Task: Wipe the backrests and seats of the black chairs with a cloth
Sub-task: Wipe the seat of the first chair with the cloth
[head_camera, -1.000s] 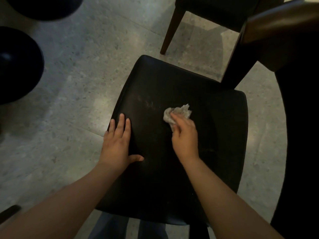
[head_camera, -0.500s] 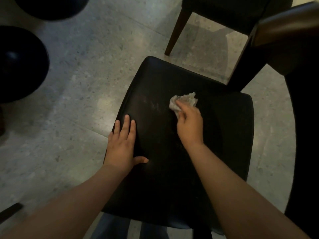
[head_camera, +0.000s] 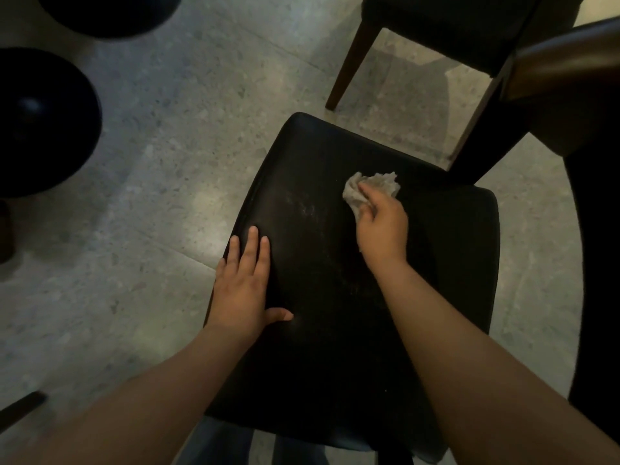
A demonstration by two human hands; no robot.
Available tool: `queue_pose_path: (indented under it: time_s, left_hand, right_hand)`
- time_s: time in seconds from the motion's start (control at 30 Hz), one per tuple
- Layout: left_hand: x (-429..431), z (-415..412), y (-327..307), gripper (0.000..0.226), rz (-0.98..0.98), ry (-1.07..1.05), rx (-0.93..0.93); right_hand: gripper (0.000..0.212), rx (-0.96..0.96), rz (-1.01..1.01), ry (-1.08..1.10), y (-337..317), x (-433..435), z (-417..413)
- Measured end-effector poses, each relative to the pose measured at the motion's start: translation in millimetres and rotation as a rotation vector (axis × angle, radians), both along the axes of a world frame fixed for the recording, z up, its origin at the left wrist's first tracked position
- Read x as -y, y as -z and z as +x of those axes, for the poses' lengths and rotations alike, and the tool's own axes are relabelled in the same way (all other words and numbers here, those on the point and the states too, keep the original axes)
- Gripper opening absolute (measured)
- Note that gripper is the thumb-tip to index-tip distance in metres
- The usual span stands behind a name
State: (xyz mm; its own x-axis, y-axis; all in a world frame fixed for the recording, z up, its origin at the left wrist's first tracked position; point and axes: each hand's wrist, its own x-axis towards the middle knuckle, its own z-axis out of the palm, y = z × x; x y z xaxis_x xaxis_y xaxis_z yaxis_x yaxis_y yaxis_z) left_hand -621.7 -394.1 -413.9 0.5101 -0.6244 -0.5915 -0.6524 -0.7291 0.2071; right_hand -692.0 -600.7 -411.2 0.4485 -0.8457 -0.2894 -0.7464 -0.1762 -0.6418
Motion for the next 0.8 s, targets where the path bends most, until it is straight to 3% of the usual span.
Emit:
queue_pose_path:
  time_s: [0.2,0.47,0.7,0.8]
  left_hand:
    - [1,0,0,0.129,0.018,0.011,0.016]
    - [-1,0,-2,0.129,-0.004,0.0,-0.008]
    - [-1,0,-1,0.128,0.003,0.004,0.0]
    - [-1,0,-1,0.128,0.009,0.007,0.002]
  right_hand:
    - [0.044,0.085,0.099,-0.305,-2,-48,-31]
    - [0.039,0.063,0.023,-0.03,-8,22,16]
    - [0.033,0.034,-0.051,-0.263,3,-22,13]
    - [0.029,0.059,0.02,-0.336,0,-43,-5]
